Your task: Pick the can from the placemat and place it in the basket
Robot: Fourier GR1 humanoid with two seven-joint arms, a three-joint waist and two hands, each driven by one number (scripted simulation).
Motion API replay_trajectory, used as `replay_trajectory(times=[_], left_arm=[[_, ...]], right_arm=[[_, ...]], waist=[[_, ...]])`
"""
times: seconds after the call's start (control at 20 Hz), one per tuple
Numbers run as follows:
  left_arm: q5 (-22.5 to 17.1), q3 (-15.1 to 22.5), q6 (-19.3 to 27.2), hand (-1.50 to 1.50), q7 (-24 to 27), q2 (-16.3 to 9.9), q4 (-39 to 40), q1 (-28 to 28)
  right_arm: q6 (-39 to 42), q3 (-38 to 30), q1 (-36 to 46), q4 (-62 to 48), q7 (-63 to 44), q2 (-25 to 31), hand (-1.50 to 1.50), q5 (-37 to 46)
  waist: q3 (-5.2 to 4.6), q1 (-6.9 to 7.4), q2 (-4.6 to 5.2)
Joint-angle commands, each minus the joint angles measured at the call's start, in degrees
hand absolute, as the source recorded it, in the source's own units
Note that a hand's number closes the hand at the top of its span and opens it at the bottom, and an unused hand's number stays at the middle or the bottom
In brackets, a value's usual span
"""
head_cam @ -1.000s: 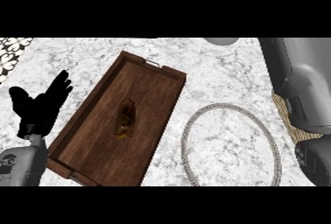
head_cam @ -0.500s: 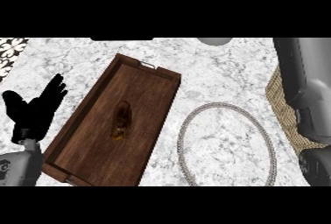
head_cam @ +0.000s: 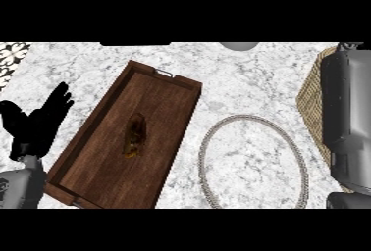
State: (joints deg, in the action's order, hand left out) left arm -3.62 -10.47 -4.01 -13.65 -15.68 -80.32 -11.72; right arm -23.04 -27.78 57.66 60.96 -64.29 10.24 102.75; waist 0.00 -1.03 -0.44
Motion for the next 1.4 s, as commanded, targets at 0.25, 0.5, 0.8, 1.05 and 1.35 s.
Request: replay_trajectory(times=[0.25, 0.5, 0.8, 1.05, 1.35], left_arm=[[-0.3, 0.0, -0.2, 0.00, -0.5, 0.2, -1.4, 0.6], [-0.8, -1.2, -1.7, 0.00, 1.5, -0.4, 0.8, 1.5], [0.0, -0.8, -1.1, 0.00, -0.6, -0.6, 2.1, -1.9], [1.0, 0.3, 0.9, 0.00, 1.0, 1.9, 0.6, 0.1], [1.3, -0.3, 0.8, 0.00, 1.9, 1.2, 0.6, 0.4]], right_arm=[[-2.3, -6.3, -11.6, 12.9, -6.6, -2.0, -1.50, 2.0], [-0.1, -4.0, -14.7, 19.6, -2.2, -4.0, -1.50, -1.9], [-4.8, -5.0, -15.0, 27.1, -2.7, -3.8, -1.50, -0.7], [-13.9, -9.7, -19.0, 38.2, -3.1, -7.2, -1.50, -0.2], [0.9, -5.3, -25.3, 62.1, -3.2, -10.2, -1.50, -4.1]], waist=[[0.01, 0.42, 0.20], [-0.01, 0.94, 0.35], [-0.02, 0.63, 0.34], [0.03, 0.06, 0.18], [-0.06, -0.21, -0.19]])
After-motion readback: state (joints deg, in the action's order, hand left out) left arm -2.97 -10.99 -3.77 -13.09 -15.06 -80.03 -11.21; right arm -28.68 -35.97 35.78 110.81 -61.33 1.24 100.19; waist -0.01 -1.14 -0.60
